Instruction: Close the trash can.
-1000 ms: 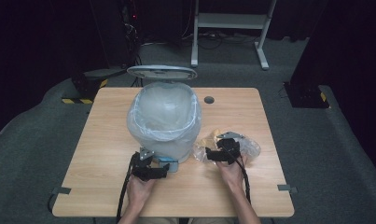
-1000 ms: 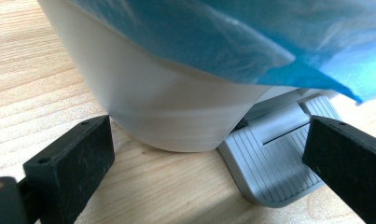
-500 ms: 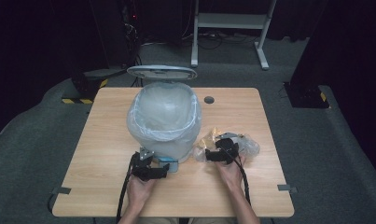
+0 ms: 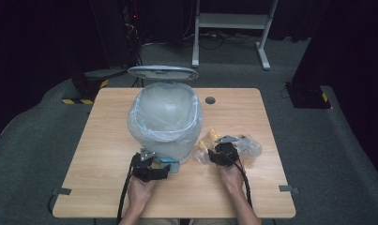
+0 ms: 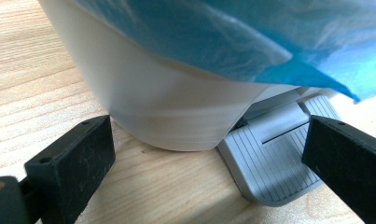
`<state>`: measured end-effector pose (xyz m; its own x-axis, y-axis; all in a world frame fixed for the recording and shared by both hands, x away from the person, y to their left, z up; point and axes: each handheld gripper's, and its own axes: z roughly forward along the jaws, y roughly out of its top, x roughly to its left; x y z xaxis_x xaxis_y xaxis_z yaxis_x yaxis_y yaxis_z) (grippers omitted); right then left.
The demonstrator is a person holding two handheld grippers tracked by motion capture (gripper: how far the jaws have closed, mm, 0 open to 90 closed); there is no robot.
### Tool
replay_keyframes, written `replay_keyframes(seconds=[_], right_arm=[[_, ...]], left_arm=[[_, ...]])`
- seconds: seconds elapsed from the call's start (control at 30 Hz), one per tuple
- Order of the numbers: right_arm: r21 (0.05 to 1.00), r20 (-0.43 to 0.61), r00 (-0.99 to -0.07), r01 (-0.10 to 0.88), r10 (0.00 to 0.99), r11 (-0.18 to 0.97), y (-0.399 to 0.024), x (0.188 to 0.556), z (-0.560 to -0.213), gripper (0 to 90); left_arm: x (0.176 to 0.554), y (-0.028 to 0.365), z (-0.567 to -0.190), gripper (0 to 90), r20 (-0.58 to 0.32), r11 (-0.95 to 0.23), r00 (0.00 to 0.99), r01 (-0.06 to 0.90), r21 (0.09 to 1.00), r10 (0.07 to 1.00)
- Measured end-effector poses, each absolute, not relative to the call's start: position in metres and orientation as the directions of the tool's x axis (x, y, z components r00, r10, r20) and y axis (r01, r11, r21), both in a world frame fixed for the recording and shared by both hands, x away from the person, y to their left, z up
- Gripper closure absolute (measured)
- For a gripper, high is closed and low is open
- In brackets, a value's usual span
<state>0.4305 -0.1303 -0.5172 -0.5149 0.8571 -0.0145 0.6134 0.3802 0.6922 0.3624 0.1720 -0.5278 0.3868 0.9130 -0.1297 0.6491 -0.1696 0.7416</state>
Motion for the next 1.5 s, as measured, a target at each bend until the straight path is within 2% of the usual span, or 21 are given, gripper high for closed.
replay_keyframes(seconds=[0.03,0.17,0.2,0.43,0.9,1.5], right_arm=[[0.697,-0.014,-0.525,0.605,0.851,0.385,-0.130,0.429,-0.517,62.1],[0.699,-0.012,-0.538,0.598,0.843,0.392,-0.130,0.428,-0.517,69.2],[0.700,-0.014,-0.547,0.593,0.837,0.399,-0.129,0.428,-0.517,74.4],[0.704,-0.007,-0.564,0.584,0.826,0.405,-0.128,0.426,-0.518,83.7],[0.729,0.071,-0.586,0.583,0.807,0.359,-0.134,0.422,-0.514,86.5],[0.750,0.080,-0.616,0.555,0.784,0.360,-0.145,0.412,-0.501,86.8]], left_arm=[[0.362,0.172,-0.528,2.5,-0.130,-0.170,0.387,0.649,0.742,0.913],[0.362,0.172,-0.528,2.5,-0.130,-0.170,0.387,0.649,0.742,0.913],[0.362,0.172,-0.528,2.5,-0.129,-0.170,0.387,0.649,0.741,0.913],[0.362,0.172,-0.528,2.5,-0.130,-0.169,0.387,0.649,0.742,0.913],[0.362,0.172,-0.528,2.5,-0.131,-0.169,0.386,0.649,0.742,0.913],[0.362,0.172,-0.528,2.5,-0.130,-0.169,0.387,0.649,0.742,0.913]])
